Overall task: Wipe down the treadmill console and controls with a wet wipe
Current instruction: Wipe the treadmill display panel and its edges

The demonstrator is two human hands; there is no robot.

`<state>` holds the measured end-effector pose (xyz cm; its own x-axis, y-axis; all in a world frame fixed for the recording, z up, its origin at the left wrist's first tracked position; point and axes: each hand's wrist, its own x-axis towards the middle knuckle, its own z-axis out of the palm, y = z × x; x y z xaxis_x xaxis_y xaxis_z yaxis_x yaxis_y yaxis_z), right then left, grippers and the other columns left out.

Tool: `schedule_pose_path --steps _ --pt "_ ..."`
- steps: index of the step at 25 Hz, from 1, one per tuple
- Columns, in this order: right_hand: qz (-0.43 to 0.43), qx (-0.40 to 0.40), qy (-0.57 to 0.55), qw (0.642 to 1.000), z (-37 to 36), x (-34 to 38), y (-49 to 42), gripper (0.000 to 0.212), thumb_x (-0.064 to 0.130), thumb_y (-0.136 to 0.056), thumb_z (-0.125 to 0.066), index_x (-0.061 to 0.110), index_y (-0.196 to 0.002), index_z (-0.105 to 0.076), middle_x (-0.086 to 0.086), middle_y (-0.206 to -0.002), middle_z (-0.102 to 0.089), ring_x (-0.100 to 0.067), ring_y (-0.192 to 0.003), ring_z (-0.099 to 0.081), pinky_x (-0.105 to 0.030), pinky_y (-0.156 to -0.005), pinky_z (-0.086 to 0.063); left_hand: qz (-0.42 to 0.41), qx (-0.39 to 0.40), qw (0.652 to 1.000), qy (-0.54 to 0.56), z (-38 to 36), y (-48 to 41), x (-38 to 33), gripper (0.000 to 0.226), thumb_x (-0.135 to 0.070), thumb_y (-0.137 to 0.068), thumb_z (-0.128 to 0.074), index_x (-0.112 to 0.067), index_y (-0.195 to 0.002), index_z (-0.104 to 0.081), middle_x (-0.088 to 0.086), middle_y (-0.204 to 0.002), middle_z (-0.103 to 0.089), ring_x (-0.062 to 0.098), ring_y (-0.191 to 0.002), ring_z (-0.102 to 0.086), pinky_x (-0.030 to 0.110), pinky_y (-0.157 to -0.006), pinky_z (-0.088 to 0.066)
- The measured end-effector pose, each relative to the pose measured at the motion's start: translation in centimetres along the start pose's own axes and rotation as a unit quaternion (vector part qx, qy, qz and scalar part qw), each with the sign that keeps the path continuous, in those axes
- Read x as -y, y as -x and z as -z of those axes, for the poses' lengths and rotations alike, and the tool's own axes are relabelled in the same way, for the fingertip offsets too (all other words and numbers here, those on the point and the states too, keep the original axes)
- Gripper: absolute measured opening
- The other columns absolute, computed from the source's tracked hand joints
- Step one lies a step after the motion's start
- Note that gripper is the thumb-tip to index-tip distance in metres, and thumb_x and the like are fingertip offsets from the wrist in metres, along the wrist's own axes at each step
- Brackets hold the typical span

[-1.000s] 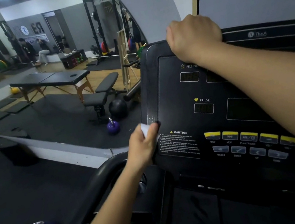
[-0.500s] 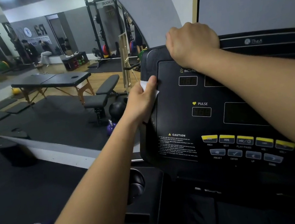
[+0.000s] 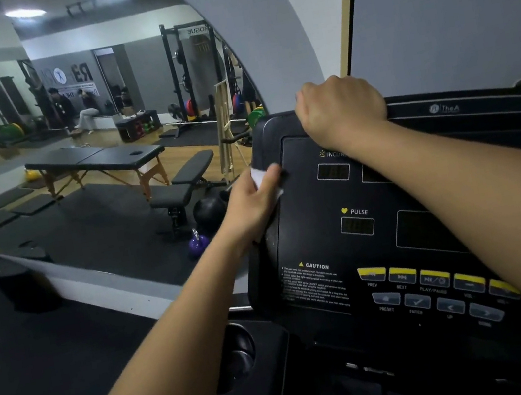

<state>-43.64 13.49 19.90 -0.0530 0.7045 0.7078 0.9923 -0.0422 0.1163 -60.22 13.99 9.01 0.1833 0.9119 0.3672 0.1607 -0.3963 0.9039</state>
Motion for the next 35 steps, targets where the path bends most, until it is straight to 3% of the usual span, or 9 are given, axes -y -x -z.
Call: schedule_pose_path --steps 3,7,10,13,20,23,27,31,35 --pt "0.000 -0.004 0.004 1.000 -0.1 0.0 -0.2 0.040 0.029 -0.097 -0.027 0.009 -0.099 -0.061 -0.020 -0.095 -0.064 -0.038 -0.080 -0.056 -0.037 -0.062 -0.030 -0.085 -0.070 0.990 -0.092 -0.8 -5.3 -4.6 0.027 -0.042 -0.093 -0.060 -0.024 -0.074 -0.050 -0.011 -0.068 -0.055 -0.008 -0.055 -0.051 0.012 -0.052 -0.036" --pt "-0.035 -0.015 -0.030 0.999 -0.2 -0.1 -0.1 0.040 0.029 -0.096 -0.031 0.008 -0.105 -0.064 -0.020 -0.098 -0.065 -0.039 -0.089 -0.060 -0.035 -0.064 -0.031 -0.159 -0.026 0.940 -0.301 -2.1 -9.2 -8.7 0.044 -0.041 -0.099 -0.045 -0.020 -0.061 -0.042 0.002 -0.067 -0.053 0.035 -0.082 -0.060 0.034 -0.061 -0.031" --pt "-0.082 -0.073 -0.108 0.988 0.3 -0.4 0.1 0.037 0.029 -0.096 -0.034 0.006 -0.102 -0.061 -0.023 -0.091 -0.062 -0.041 -0.085 -0.059 -0.036 -0.060 -0.034 -0.213 -0.032 0.878 -0.428 -3.3 -9.1 -9.1 0.024 -0.032 -0.096 -0.039 -0.017 -0.088 -0.055 0.016 -0.091 -0.066 0.040 -0.088 -0.061 0.036 -0.065 -0.032" --pt "-0.098 -0.103 -0.163 0.976 0.8 -0.6 0.2 0.026 0.024 -0.094 -0.034 0.010 -0.107 -0.052 -0.014 -0.082 -0.052 -0.033 -0.074 -0.048 -0.036 -0.056 -0.033 -0.287 -0.052 0.828 -0.478 -3.9 -7.8 -8.3 0.030 -0.036 -0.097 -0.038 -0.015 -0.100 -0.060 0.018 -0.081 -0.065 0.041 -0.075 -0.061 0.036 -0.060 -0.028" --pt "-0.088 -0.069 -0.133 0.985 0.8 -0.7 0.0 0.022 0.020 -0.092 -0.039 0.007 -0.104 -0.054 -0.022 -0.093 -0.061 -0.040 -0.083 -0.055 -0.036 -0.059 -0.035 -0.242 -0.112 0.868 -0.420 -2.7 -6.9 -6.7 0.039 -0.047 -0.100 -0.030 -0.020 -0.076 -0.045 0.009 -0.083 -0.064 0.035 -0.081 -0.059 0.036 -0.061 -0.036" --pt "-0.084 -0.057 -0.112 0.989 0.6 -0.5 0.1 0.022 0.018 -0.091 -0.040 0.007 -0.102 -0.054 -0.023 -0.091 -0.060 -0.037 -0.076 -0.050 -0.035 -0.058 -0.034 -0.217 -0.132 0.907 -0.335 -2.9 -4.8 -4.1 0.036 -0.045 -0.100 -0.036 -0.016 -0.111 -0.055 0.006 -0.113 -0.057 0.029 -0.103 -0.055 0.041 -0.079 -0.046" --pt "-0.060 -0.057 -0.099 0.992 0.4 -0.4 0.1 0.021 0.018 -0.092 -0.038 0.007 -0.100 -0.054 -0.018 -0.082 -0.056 -0.031 -0.068 -0.043 -0.034 -0.054 -0.034 -0.104 -0.094 0.965 -0.222 -2.0 -0.8 -1.0 0.066 -0.052 -0.097 -0.041 -0.023 -0.152 -0.019 0.002 -0.155 -0.036 0.025 -0.133 -0.044 0.042 -0.103 -0.036" --pt "-0.037 -0.053 -0.077 0.995 0.3 -0.4 0.1 0.021 0.018 -0.091 -0.037 0.006 -0.097 -0.054 -0.012 -0.074 -0.048 -0.031 -0.065 -0.043 -0.033 -0.051 -0.030 0.001 -0.033 0.997 -0.065 -0.5 5.7 3.6 0.053 -0.067 -0.081 -0.046 -0.034 -0.123 -0.051 -0.016 -0.110 -0.068 0.012 -0.104 -0.063 0.035 -0.086 -0.049" --pt "-0.021 -0.044 -0.056 0.997 0.1 -0.2 0.2 0.018 0.018 -0.091 -0.037 0.007 -0.094 -0.052 -0.010 -0.073 -0.044 -0.030 -0.064 -0.041 -0.031 -0.049 -0.024 0.070 0.032 0.994 0.076 0.6 9.1 6.6 0.032 -0.069 -0.076 -0.056 -0.039 -0.067 -0.057 -0.020 -0.067 -0.059 -0.004 -0.064 -0.054 0.015 -0.062 -0.042"
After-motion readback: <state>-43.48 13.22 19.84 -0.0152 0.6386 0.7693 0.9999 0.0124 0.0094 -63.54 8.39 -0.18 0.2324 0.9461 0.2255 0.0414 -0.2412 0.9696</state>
